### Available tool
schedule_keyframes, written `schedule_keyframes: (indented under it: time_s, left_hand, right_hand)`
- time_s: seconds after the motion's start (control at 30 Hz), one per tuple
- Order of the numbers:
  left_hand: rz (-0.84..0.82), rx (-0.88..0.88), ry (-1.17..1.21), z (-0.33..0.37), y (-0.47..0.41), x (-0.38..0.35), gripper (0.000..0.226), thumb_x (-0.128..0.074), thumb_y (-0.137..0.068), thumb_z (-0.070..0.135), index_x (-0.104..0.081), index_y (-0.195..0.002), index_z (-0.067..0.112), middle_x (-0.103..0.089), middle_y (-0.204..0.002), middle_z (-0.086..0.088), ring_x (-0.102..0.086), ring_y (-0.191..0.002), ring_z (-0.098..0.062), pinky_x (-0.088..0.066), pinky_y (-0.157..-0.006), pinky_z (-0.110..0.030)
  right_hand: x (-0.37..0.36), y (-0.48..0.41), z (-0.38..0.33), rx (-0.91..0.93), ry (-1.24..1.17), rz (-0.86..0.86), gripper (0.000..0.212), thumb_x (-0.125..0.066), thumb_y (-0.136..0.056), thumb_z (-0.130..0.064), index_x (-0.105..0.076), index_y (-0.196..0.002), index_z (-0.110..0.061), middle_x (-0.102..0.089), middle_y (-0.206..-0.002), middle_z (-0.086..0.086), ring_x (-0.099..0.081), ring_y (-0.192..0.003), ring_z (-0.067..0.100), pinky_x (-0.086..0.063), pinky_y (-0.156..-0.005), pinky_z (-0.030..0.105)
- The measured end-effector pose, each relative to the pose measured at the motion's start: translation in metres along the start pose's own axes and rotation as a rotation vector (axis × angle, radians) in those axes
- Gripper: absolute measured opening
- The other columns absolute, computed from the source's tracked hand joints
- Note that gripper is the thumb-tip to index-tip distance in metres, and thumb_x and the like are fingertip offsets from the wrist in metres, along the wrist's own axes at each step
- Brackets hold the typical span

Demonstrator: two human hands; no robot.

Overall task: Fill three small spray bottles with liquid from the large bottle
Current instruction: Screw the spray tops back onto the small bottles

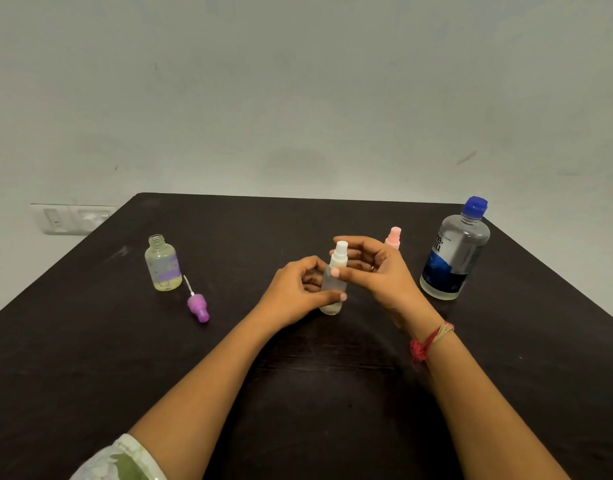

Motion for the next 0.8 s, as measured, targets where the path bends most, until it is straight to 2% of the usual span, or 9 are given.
schedule_keyframes:
  time_s: [0.1,0.17,0.4,0.6,0.7,0.8]
  left_hand:
    - [-0.015,0.003,0.028,-0.0021,-0.0002,0.0012,0.032,-0.083,-0.07,0.022,-0.064,-0.095,0.017,-0.072,-0.088,0.0,-0.07,-0.083,-0.01,-0.057,-0.081,-0.031]
    - [-0.024,-0.001,0.034,-0.0025,0.0,0.0008,0.033,-0.083,-0.071,0.022,-0.064,-0.097,0.016,-0.073,-0.089,0.0,-0.07,-0.085,-0.011,-0.057,-0.083,-0.032]
    - [-0.038,-0.009,0.045,-0.0022,-0.001,-0.0007,0.032,-0.08,-0.074,0.021,-0.064,-0.101,0.017,-0.072,-0.096,0.0,-0.069,-0.089,-0.008,-0.055,-0.084,-0.027]
    - [-0.098,0.003,0.063,-0.0055,-0.0026,0.0027,0.04,-0.077,-0.077,0.021,-0.061,-0.113,0.017,-0.07,-0.104,0.0,-0.067,-0.098,-0.009,-0.054,-0.091,-0.032]
    - [-0.096,0.001,0.068,-0.0052,-0.0022,0.0015,0.041,-0.076,-0.078,0.021,-0.06,-0.115,0.018,-0.07,-0.105,0.002,-0.067,-0.098,-0.007,-0.053,-0.091,-0.03]
    - [-0.076,-0.012,0.049,-0.005,-0.0029,-0.0001,0.035,-0.075,-0.079,0.022,-0.061,-0.111,0.019,-0.07,-0.104,0.003,-0.067,-0.097,-0.004,-0.053,-0.088,-0.025]
  right_hand:
    - [-0.0011,-0.0001,0.0014,0.006,0.04,-0.09,0.042,-0.065,-0.084,-0.001,-0.058,-0.124,-0.012,-0.066,-0.119,-0.001,-0.061,-0.112,0.007,-0.051,-0.089,0.019]
    - [0.001,-0.0007,0.0011,0.016,0.043,-0.062,0.038,-0.064,-0.084,0.0,-0.061,-0.121,-0.008,-0.067,-0.116,0.002,-0.063,-0.109,0.009,-0.051,-0.092,0.022]
    - [0.0,-0.0018,0.0031,0.043,0.014,0.081,0.034,-0.074,-0.074,0.001,-0.066,-0.106,-0.007,-0.071,-0.101,0.005,-0.068,-0.093,0.008,-0.054,-0.08,0.02]
    - [-0.0031,-0.0019,0.0013,0.049,0.076,-0.1,0.041,-0.06,-0.088,-0.001,-0.055,-0.128,-0.008,-0.064,-0.121,0.001,-0.059,-0.114,0.005,-0.049,-0.087,0.015]
    - [-0.0024,-0.0021,0.0003,0.059,0.097,-0.093,0.036,-0.057,-0.089,0.0,-0.057,-0.124,-0.007,-0.066,-0.114,0.0,-0.061,-0.11,0.003,-0.049,-0.085,0.014]
    - [-0.0052,-0.0021,0.0016,0.092,0.12,-0.017,0.03,-0.06,-0.087,0.001,-0.061,-0.114,-0.012,-0.067,-0.105,-0.007,-0.064,-0.1,-0.004,-0.05,-0.083,0.013]
Point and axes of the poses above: each hand's wrist, its own y-axis away from the middle knuckle, its own x-axis out of the back of the hand, z = x × y, the point moved 2 cm from there along -y, towards the middle knuckle
